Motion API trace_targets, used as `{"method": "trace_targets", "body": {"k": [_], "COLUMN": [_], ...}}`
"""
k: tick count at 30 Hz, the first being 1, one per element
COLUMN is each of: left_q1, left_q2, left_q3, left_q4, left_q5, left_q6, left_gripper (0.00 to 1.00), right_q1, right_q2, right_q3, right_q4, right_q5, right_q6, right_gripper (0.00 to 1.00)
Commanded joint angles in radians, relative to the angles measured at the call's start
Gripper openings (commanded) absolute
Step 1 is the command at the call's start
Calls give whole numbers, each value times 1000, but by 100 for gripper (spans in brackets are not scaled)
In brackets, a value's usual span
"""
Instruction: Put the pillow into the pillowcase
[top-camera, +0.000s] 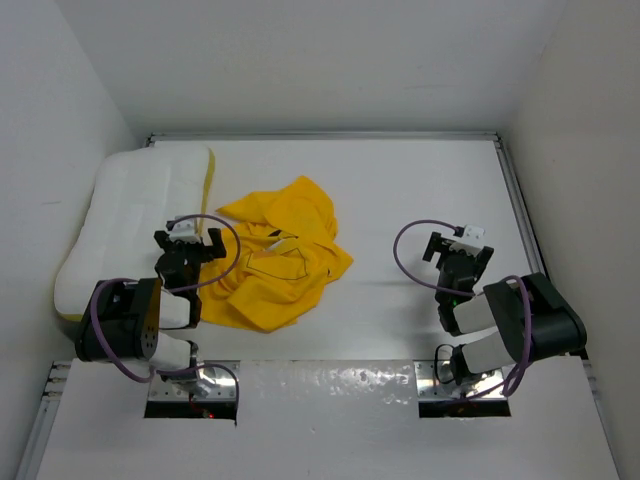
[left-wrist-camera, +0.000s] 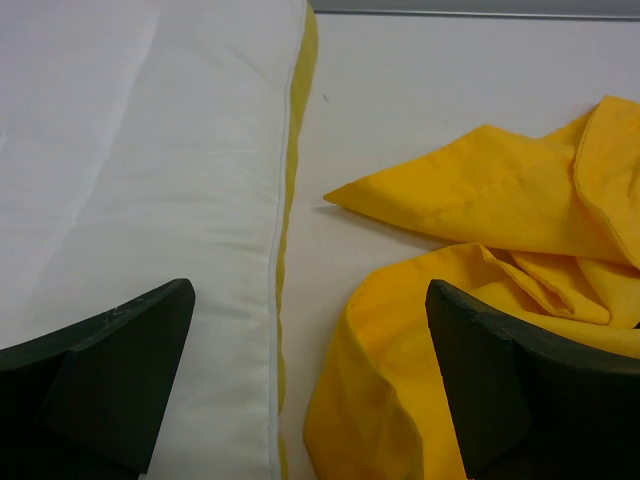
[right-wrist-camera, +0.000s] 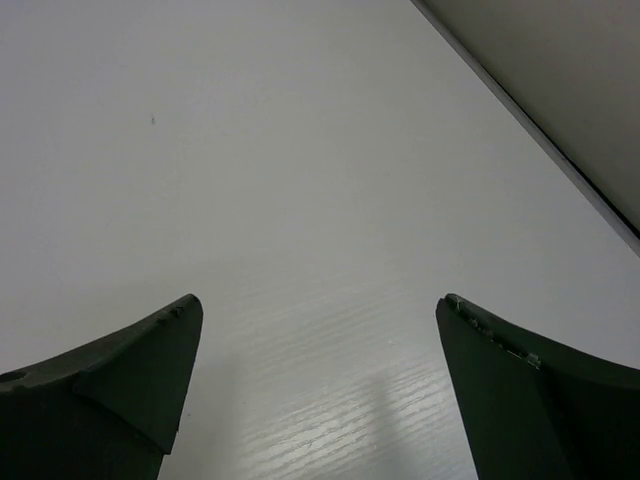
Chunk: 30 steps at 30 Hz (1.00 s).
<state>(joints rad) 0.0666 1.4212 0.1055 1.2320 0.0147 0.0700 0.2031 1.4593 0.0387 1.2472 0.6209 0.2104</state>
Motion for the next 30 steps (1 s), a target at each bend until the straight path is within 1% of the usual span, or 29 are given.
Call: {"method": "trace_targets", "body": {"k": [1, 7, 8, 10, 11, 12, 13, 14, 15, 16, 17, 18, 19, 20, 21, 22, 23, 24, 25, 26, 27, 28, 29, 30], "left_q1": [-10, -10, -10, -8, -7, -7, -7, -7, -8, -7, -7, -8, -7, -10, -10, -8, -8, -10, -10, -10, -10, -8, -8, -8], "left_q2": [1, 1, 1, -8, -34, -150, -207, -241, -266, -275, -289, -295, -298, -298, -291, -282, -268, -234, -219, -208, -214, -223, -244, -252], "left_q3": [14, 13, 13, 5, 17, 101, 171, 242, 311, 418, 454, 482, 526, 546, 597, 629, 666, 750, 788, 810, 824, 818, 810, 791], "left_q4": [49, 49, 49, 79, -28, -154, -305, -441, -629, -688, -744, -755, -772, -813, -839, -874, -916, -1019, -1073, -1136, -1149, -1158, -1178, -1189], "left_q5": [7, 7, 7, 17, 43, 79, 132, 289, 351, 363, 343, 329, 335, 349, 344, 334, 296, 271, 249, 208, 191, 183, 174, 172], "left_q6": [-6, -6, -6, -9, -4, 10, 101, 163, 201, 200, 183, 183, 256, 307, 344, 397, 416, 425, 435, 438, 441, 450, 461, 468], "left_gripper": [100, 100, 100, 100, 100, 100, 100, 100, 100, 100, 100, 100, 100, 100, 100, 100, 100, 100, 100, 100, 100, 100, 100, 100], "right_q1": [-8, -11, -11, -2, 13, 25, 27, 25, 27, 24, 25, 25, 27, 30, 47, 106, 137, 168, 233, 269, 306, 359, 377, 392], "right_q2": [-24, -62, -60, -100, -152, -304, -376, -433, -467, -490, -482, -461, -385, -331, -271, -210, -94, -39, 10, 89, 122, 150, 176, 226], "right_q3": [-95, -88, -94, -108, -94, -62, 37, 91, 146, 258, 318, 389, 549, 640, 738, 918, 999, 1073, 1180, 1213, 1240, 1269, 1279, 1288], "right_q4": [20, -43, -7, 14, -124, -244, -379, -593, -656, -716, -836, -904, -1078, -1186, -1275, -1357, -1473, -1517, -1548, -1569, -1560, -1539, -1496, -1476], "right_q5": [-13, -15, -19, -71, -90, -119, -192, -211, -226, -254, -357, -424, -496, -615, -616, -575, -523, -477, -474, -477, -502, -538, -594, -660], "right_q6": [21, 26, 20, -28, -70, -86, -71, -45, -51, -77, -179, -233, -285, -378, -399, -396, -391, -405, -419, -455, -462, -457, -442, -434], "right_gripper": [99, 99, 99, 99, 99, 99, 99, 99, 99, 99, 99, 99, 77, 45, 18, 4, 0, 15, 35, 54, 85, 94, 99, 99]}}
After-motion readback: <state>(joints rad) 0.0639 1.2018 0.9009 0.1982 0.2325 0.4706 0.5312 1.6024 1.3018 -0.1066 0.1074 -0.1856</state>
